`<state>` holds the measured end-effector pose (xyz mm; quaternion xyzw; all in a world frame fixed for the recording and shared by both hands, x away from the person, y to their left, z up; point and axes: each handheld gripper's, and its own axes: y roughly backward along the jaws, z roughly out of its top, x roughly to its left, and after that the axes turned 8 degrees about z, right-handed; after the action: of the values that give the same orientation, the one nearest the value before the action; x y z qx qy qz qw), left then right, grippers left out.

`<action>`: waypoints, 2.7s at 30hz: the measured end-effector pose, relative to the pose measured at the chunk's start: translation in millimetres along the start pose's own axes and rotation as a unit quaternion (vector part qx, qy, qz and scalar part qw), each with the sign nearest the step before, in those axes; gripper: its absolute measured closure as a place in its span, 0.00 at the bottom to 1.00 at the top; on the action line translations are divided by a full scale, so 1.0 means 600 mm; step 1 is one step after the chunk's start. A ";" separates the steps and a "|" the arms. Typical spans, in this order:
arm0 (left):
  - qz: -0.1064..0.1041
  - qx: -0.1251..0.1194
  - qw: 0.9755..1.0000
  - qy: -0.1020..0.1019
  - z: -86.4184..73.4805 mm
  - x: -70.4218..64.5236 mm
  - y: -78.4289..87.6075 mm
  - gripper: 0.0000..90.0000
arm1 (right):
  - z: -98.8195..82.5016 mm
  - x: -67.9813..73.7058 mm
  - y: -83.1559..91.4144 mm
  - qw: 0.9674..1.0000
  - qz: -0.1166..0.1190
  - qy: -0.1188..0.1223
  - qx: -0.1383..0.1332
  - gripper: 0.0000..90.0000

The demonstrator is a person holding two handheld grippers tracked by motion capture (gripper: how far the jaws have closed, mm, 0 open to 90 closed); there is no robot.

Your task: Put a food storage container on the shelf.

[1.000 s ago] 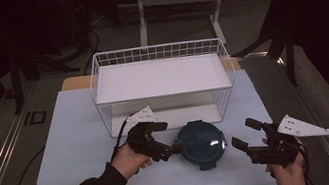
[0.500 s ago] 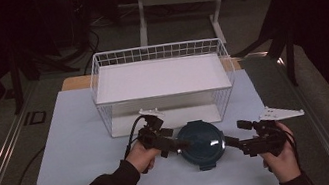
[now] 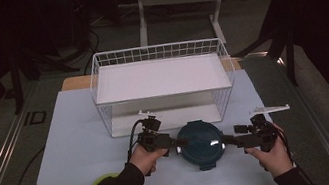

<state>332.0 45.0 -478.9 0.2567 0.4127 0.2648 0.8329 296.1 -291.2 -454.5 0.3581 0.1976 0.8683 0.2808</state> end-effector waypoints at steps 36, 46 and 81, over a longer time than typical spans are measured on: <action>-0.029 0.068 0.980 0.183 -0.024 0.043 -0.030 0.56 | -0.004 -0.079 -0.044 0.977 0.061 -0.191 0.074 0.58; -0.051 0.078 0.972 0.215 -0.026 0.051 -0.033 0.59 | -0.006 -0.094 -0.050 0.963 0.089 -0.240 0.084 0.57; -0.032 0.057 0.983 0.172 -0.016 0.021 0.005 0.63 | -0.004 -0.069 -0.036 0.965 0.111 -0.225 0.074 0.61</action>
<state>330.0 57.6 -489.1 0.2410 0.5718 0.2547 0.7417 326.2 -301.3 -489.0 0.5837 0.1525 0.7739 0.1926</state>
